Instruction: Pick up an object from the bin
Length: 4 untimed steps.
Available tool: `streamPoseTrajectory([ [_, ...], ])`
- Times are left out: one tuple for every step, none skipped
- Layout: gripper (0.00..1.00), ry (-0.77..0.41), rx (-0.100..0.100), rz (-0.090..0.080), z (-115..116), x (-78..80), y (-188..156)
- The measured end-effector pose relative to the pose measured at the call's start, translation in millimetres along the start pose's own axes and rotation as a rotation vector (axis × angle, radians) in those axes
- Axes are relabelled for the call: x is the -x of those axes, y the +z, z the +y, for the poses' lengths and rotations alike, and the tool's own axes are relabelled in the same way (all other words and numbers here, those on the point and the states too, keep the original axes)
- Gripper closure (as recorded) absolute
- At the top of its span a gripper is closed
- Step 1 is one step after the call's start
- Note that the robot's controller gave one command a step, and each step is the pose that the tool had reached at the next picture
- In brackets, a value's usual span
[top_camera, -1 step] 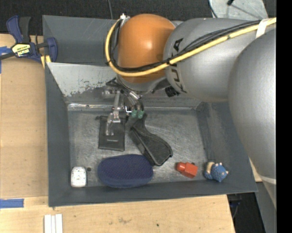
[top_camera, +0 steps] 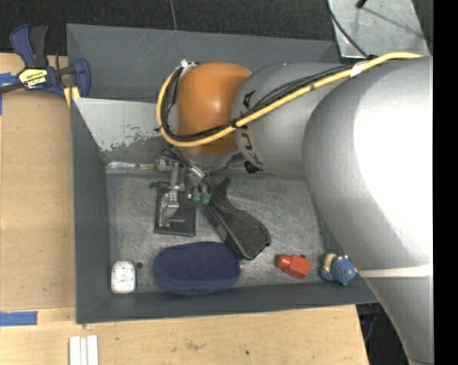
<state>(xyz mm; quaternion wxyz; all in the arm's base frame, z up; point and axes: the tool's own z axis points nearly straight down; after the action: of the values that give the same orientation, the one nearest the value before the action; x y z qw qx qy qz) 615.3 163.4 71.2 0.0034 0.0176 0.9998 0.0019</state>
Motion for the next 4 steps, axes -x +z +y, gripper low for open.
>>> streamPoseTrajectory([
  [1.00, 0.002, 0.003, -0.016, 0, 4.5, -7],
  [1.00, -0.064, -0.003, -0.011, 19, -9.6, -6],
  [0.00, -0.064, -0.001, -0.004, 21, -12.2, -3],
  [0.00, -0.070, 0.001, -0.008, -48, -85.6, -4],
])
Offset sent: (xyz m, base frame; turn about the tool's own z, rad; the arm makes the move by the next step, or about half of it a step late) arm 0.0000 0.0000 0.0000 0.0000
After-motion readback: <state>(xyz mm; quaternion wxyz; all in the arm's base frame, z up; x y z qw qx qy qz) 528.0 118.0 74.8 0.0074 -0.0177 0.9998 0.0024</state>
